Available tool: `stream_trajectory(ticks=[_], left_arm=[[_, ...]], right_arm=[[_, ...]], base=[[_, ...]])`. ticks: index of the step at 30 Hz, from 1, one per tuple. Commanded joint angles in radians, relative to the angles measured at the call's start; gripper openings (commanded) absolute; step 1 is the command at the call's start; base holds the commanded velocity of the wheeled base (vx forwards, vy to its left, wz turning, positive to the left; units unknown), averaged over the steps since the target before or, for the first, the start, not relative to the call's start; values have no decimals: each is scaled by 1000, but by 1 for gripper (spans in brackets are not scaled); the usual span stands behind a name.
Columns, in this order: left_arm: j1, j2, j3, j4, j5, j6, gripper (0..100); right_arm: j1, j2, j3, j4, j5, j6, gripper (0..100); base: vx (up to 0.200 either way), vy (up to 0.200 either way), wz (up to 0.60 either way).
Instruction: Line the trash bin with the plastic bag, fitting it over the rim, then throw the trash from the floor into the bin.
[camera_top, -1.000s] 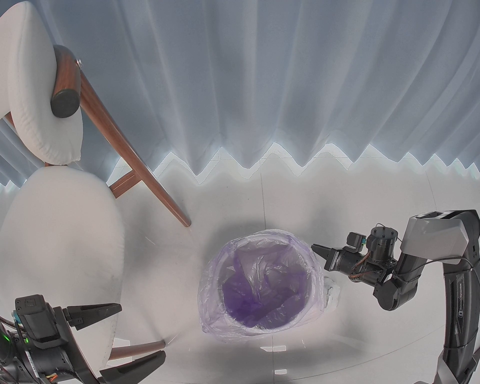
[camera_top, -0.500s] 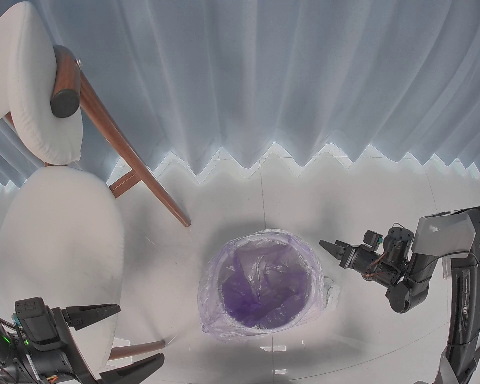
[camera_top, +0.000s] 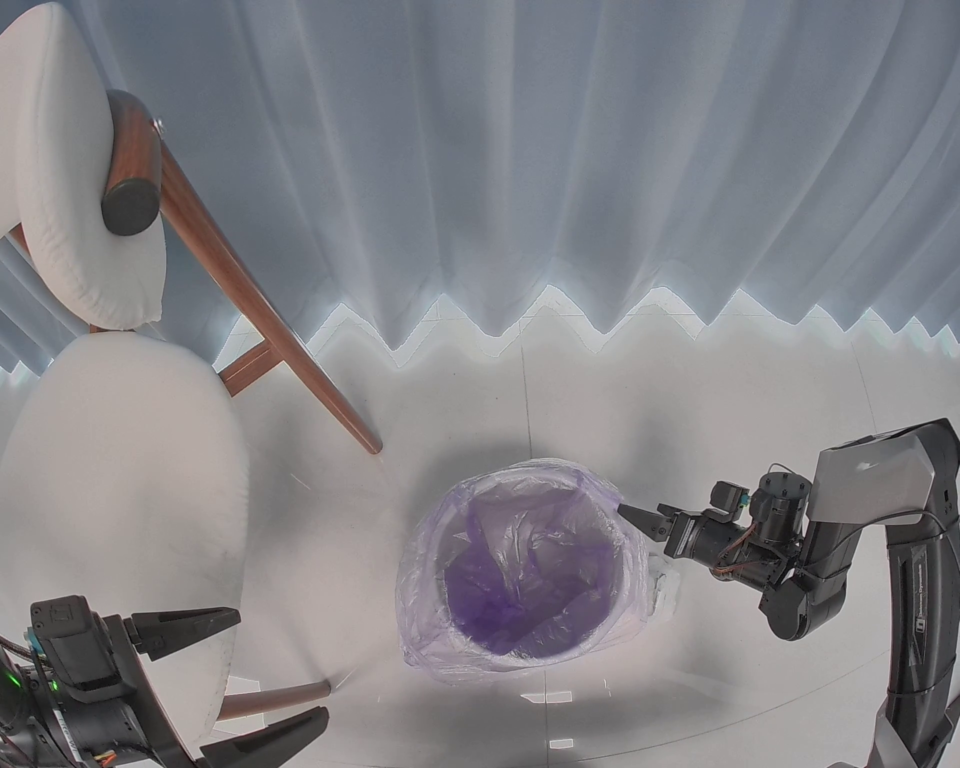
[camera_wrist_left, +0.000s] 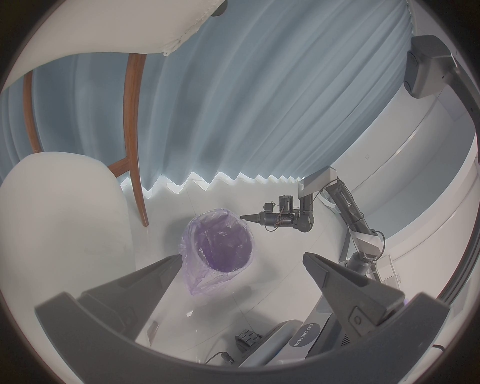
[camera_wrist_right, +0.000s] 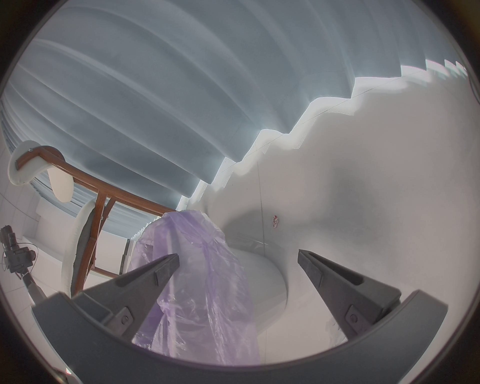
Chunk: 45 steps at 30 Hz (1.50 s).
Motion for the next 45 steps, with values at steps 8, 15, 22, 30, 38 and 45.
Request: stream_trajectory(ticks=[8, 15, 22, 30, 38, 45], left_arm=[[2, 1, 20, 1, 2, -1, 100], [3, 1, 22, 1, 2, -1, 100], [12, 0, 35, 0, 19, -2, 100], [12, -8, 40, 0, 34, -2, 100], [14, -12, 37, -9, 49, -7, 100], [14, -84, 34, -3, 52, -5, 100]], right_arm=[[7, 57, -46, -10, 0, 0, 100], [15, 86, -83, -8, 0, 1, 100], [21, 116, -101, -10, -1, 0, 0], [19, 136, -169, 14, -9, 1, 0], [16, 251, -295, 40, -81, 0, 0], [16, 241, -387, 198, -115, 7, 0]], base=[[0, 0, 0], [0, 0, 0], [0, 0, 0], [0, 0, 0], [0, 0, 0], [0, 0, 0]])
